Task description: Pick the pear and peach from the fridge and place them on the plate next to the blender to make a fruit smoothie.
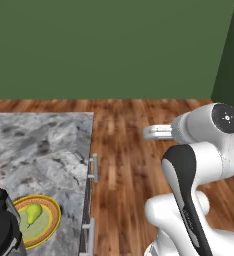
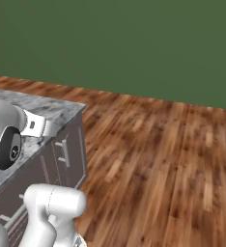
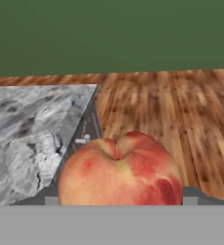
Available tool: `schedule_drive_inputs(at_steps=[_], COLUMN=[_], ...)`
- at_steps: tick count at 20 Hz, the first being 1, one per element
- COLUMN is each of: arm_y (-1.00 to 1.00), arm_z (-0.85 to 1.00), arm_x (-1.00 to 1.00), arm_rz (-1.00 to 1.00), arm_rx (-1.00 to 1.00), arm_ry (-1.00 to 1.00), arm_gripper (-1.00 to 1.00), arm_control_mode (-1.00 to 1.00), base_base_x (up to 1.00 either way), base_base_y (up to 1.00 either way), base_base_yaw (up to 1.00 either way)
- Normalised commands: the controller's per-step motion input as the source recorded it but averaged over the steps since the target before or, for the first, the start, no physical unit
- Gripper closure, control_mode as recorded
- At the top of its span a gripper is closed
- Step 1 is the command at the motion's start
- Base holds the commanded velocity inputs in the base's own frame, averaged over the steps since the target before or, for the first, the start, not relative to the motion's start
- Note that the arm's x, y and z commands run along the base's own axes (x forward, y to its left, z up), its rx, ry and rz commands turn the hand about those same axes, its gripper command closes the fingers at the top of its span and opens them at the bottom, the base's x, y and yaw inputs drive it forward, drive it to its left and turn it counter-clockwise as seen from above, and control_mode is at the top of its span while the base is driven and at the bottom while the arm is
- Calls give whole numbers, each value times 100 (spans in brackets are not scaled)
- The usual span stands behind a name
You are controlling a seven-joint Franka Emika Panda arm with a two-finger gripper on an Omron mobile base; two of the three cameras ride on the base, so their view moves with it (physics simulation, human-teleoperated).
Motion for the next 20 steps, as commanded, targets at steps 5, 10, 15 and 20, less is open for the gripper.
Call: schedule_drive_inputs(at_steps=[5, 10, 15, 20], arm_y=[0, 0, 0, 0], arm_z=[0, 0, 0, 0], arm_x=[0, 0, 0, 0], arm_rz=[0, 0, 0, 0], arm_rx=[0, 0, 0, 0], arm_ry=[0, 0, 0, 0], arm_gripper=[100, 100, 100, 100], arm_control_mode=[100, 100, 100, 100], base_base_x=[98, 41, 0, 0], base_base_y=[-11, -18, 0, 4], base_base_yaw=[76, 88, 100, 99])
